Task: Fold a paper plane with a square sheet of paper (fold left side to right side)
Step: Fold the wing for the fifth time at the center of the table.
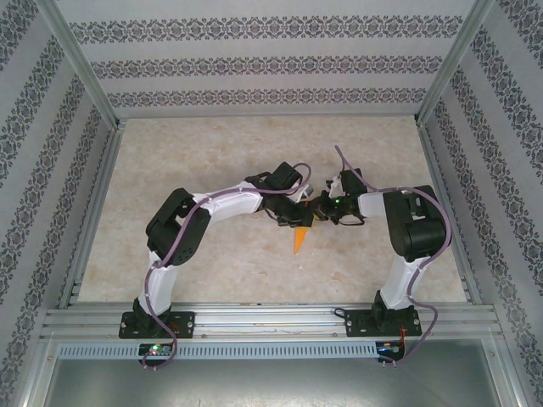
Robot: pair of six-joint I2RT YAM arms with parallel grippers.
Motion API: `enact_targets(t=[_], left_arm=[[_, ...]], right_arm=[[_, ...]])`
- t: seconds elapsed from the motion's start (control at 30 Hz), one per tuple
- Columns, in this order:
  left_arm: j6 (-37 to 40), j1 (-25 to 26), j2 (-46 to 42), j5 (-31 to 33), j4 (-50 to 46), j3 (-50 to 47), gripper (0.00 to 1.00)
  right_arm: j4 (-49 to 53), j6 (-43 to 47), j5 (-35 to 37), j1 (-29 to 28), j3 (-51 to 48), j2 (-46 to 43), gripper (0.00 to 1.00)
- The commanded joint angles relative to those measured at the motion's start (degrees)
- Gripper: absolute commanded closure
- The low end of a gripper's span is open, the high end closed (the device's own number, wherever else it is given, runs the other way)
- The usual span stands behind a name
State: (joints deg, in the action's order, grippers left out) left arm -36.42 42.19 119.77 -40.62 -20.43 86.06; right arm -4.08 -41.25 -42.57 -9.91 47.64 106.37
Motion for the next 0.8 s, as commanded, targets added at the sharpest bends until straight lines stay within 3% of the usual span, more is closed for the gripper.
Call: enact_targets(t=[0.0, 0.77], left_arm=[[1.36, -0.88, 2.44, -1.89, -2.29, 1.54, 0.94], [3.24, -0.1, 5.33, 1.59, -0.84, -5.72, 0.94]], right_arm=[[6.23, 1.26, 4.68, -1.11, -1.41, 2.57, 1.0], [8.58, 2.17, 6.71, -1.64, -0.8, 3.23, 1.0]])
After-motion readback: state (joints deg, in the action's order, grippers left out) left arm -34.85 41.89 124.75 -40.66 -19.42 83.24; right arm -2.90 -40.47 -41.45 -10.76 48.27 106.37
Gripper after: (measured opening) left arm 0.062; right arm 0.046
